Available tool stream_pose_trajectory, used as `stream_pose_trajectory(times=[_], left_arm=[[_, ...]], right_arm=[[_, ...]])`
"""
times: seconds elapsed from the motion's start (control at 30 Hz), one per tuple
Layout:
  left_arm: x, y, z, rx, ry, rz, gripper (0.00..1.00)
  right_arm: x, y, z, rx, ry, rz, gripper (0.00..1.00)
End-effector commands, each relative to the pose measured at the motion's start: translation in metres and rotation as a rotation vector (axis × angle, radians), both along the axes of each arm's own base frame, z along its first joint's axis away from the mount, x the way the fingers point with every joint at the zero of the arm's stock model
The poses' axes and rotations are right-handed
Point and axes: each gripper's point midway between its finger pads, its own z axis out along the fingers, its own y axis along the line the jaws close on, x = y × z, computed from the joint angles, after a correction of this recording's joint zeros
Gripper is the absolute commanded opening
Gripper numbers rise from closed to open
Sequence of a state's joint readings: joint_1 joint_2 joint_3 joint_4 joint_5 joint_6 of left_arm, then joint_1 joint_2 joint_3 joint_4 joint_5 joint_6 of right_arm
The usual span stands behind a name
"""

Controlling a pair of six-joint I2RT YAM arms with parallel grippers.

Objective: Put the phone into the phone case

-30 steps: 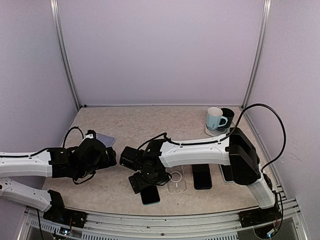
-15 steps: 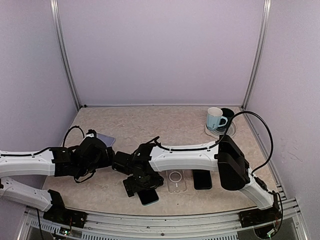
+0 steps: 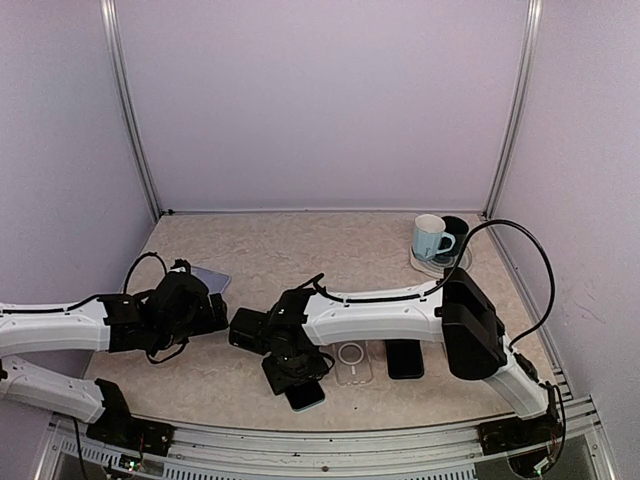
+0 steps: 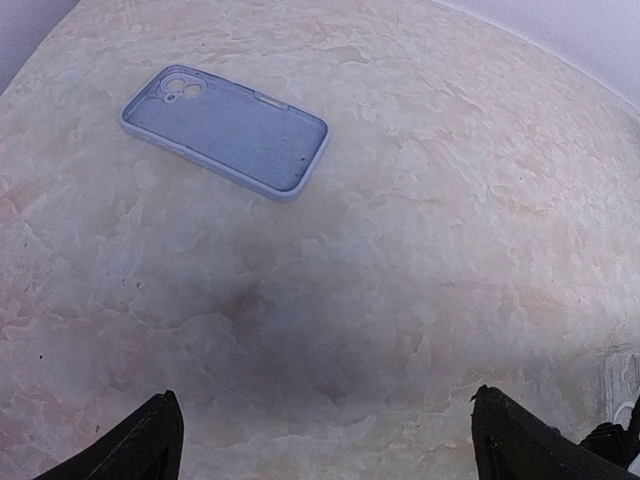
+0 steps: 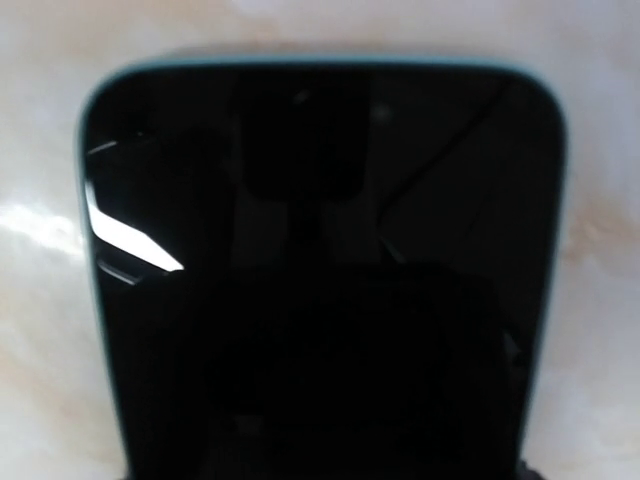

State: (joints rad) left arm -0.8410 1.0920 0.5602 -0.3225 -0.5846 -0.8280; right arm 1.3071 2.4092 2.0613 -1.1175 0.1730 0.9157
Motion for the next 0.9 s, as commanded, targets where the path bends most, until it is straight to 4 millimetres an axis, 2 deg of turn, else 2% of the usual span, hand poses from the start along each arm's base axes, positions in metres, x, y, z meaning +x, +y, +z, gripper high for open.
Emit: stream_pose_trajectory(times=[0.0, 0.1, 0.27, 0.33, 0.43, 0.5, 0.6, 0.67, 0.87], left_arm=[[0.004, -0.003, -0.001, 0.004, 0.001, -0.012, 0.99], [0.006, -0.003, -0.001, 0.004, 0.001, -0.011, 0.99], [0.013, -0.007, 0.005, 0.005, -0.01, -0.014, 0.99], [0.016, -0.01, 0.007, 0.006, -0.016, -0.021, 0.99], [0.021, -0.014, 0.009, 0.012, -0.018, -0.034, 0.99], [0.024, -0.018, 0.008, 0.012, -0.018, -0.048, 0.99], [0.027, -0.026, 0.006, 0.006, -0.013, -0.078, 0.99], [0.03, -0.03, 0.004, 0.006, -0.007, -0.089, 0.99], [0.035, -0.04, -0.009, 0.04, 0.032, -0.116, 0.99]], right_arm=[[0.003, -0.001, 0.001, 0.043, 0.008, 0.052, 0.49], [0.01, 0.003, 0.017, 0.08, -0.03, 0.052, 0.47], [0.03, 0.017, 0.065, 0.221, -0.165, 0.045, 0.44], [0.04, 0.015, 0.082, 0.28, -0.219, 0.017, 0.42], [0.058, -0.004, 0.101, 0.316, -0.291, -0.073, 0.4], [0.067, -0.026, 0.107, 0.312, -0.32, -0.148, 0.4], [0.074, -0.064, 0.098, 0.267, -0.314, -0.263, 0.4], [0.075, -0.082, 0.086, 0.238, -0.304, -0.307, 0.4], [0.076, -0.101, 0.054, 0.16, -0.273, -0.357, 0.38]])
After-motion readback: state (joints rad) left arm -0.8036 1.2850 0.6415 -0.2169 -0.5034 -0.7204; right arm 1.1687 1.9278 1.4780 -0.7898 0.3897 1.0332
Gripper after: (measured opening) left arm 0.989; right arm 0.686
